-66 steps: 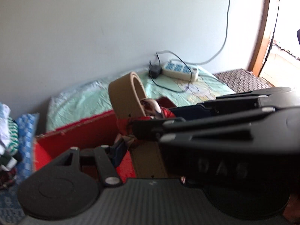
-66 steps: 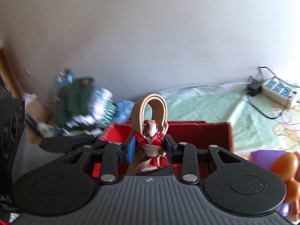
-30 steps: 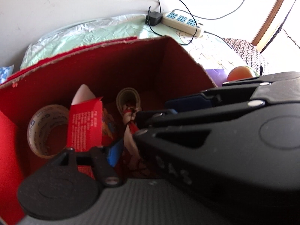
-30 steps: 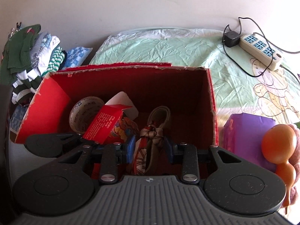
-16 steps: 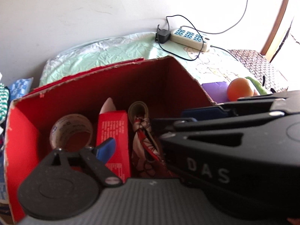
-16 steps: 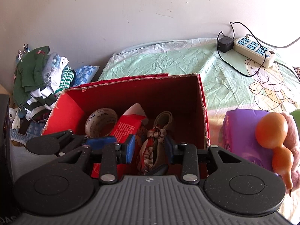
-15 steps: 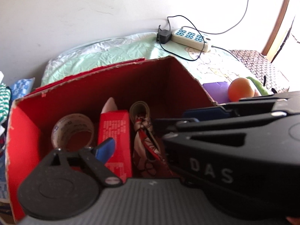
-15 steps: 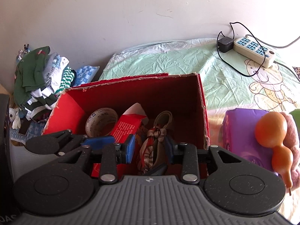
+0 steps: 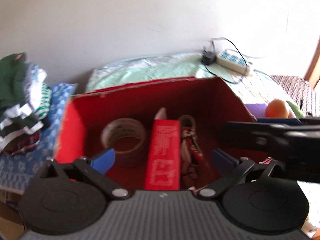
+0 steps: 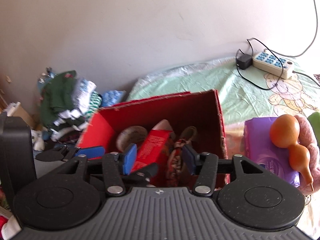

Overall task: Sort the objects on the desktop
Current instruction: 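Lower the strap into the red box and open the right gripper, then grasp the red embroidered plush toy with the right gripper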

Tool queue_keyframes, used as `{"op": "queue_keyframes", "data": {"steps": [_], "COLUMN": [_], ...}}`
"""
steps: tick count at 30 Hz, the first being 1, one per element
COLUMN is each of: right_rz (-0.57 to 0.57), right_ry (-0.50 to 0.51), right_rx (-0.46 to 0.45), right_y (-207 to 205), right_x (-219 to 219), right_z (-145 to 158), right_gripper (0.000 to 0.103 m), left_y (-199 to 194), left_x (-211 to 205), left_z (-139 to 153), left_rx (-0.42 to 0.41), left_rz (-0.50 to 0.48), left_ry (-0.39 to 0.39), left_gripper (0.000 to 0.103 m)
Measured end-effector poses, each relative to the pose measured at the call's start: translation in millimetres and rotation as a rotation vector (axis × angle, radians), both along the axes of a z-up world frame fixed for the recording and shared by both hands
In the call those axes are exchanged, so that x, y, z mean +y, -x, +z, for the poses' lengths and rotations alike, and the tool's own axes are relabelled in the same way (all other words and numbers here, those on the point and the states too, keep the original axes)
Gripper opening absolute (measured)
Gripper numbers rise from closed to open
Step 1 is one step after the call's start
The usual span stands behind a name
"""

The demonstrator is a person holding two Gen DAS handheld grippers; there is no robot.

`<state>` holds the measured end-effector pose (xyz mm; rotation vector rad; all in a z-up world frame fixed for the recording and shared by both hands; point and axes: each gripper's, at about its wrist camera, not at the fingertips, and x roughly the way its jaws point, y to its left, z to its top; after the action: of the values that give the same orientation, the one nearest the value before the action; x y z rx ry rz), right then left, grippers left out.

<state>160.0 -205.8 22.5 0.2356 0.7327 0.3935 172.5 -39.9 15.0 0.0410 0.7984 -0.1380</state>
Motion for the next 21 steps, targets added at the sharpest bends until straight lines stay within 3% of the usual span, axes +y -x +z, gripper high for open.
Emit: {"op": "queue_keyframes", "data": {"steps": [7, 11, 16, 21], "right_rz": [0.157, 0.301, 0.416, 0.41], "right_ry": [-0.055, -0.039, -0.014, -0.003], "right_rx": [-0.032, -0.03, 0.098, 0.232], "right_y": [32, 51, 55, 47], "right_x": [2, 9, 29, 44], "right_z": [0, -8, -42, -78], "right_gripper": [0.06, 0.064, 0.064, 0.067], "left_y": [50, 82, 101, 108], "left_x": [42, 62, 74, 65], "left_z": [11, 1, -32, -59], "left_rx": [-0.063, -0.036, 0.098, 0.189], "left_rz": [0.094, 0.095, 0.11, 0.105], "left_ry": [-0.06, -0.045, 0.029, 0.034], "left_gripper": [0.103, 0.103, 0.103, 0.101]}}
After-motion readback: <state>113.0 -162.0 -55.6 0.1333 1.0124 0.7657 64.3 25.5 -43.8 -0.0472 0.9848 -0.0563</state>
